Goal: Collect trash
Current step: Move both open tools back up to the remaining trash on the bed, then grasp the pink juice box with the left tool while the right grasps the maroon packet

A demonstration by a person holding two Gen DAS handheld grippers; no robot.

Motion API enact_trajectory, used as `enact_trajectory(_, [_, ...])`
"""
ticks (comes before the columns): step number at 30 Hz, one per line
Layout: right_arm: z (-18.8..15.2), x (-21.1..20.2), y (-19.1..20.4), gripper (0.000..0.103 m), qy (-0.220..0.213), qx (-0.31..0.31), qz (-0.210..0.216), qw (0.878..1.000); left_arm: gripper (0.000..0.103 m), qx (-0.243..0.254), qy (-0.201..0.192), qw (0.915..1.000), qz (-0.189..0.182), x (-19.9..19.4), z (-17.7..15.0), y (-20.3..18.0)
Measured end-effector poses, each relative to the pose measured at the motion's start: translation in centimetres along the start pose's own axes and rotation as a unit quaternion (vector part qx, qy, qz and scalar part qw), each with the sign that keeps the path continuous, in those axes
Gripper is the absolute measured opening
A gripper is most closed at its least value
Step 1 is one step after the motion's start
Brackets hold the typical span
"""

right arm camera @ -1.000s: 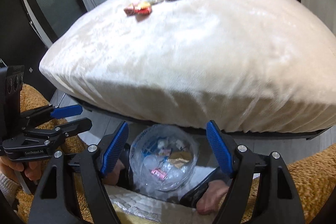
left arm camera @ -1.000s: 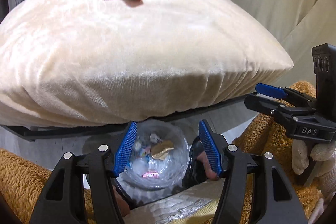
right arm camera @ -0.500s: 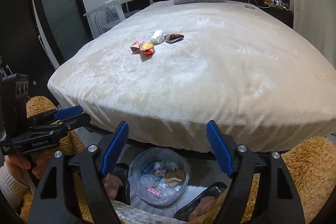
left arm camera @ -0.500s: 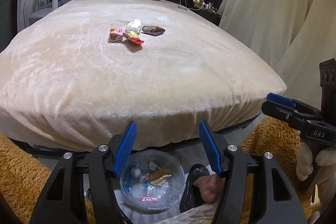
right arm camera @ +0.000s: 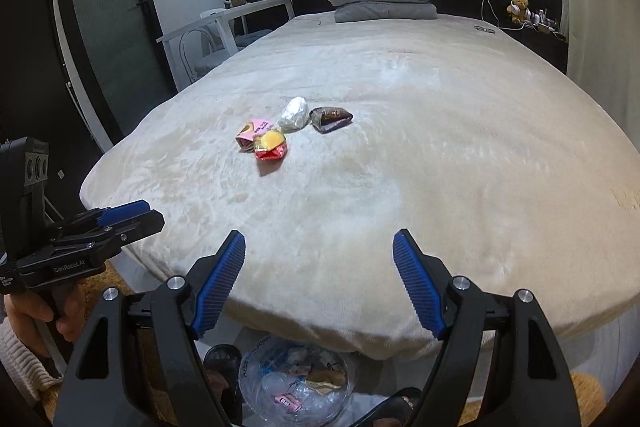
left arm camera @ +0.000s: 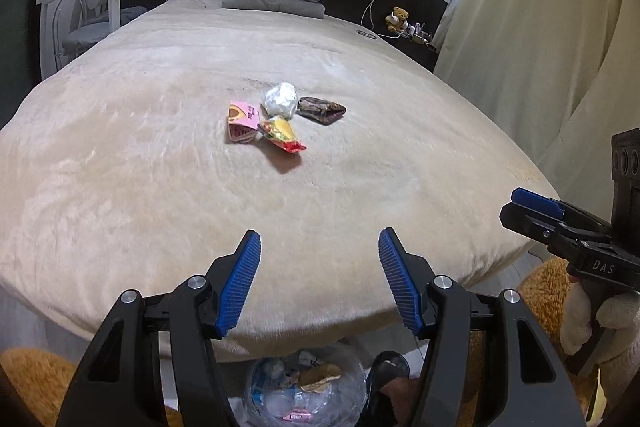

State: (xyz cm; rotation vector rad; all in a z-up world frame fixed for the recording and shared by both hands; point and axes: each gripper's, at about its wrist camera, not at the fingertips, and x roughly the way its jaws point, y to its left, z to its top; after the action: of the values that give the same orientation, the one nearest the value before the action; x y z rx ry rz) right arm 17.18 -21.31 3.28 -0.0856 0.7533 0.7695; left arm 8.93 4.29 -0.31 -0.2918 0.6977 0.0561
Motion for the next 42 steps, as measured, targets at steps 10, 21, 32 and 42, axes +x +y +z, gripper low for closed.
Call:
enact_trajectory(10, [6.5,5.0,-0.7,0.076,-0.018,-0.018,0.004,1.0,0.06,-0.007,0.0,0.9993,0.037,4.4,7.3,3.6])
enact_trajectory(21, [11.7,12.9,-2.7,0.076,-0.008,-0.019,0.002,1.0,0.06,-0.01,0.057,0.9946,0.086,12.6,11.6,6.8])
enact_trajectory(32, [13.8,21.6,-4.3,0.076,0.044,-0.024,-0.005,0.999,0.06,0.011,0.104,0.9895,0.1,18.1,12.9,7.7])
enact_trajectory(42, [13.8,26.6,-3.4,0.076,0.068,-0.079,0.016,0.994,0.06,0.021,0.134,0.9839,0.116,20.9,12.9,8.0])
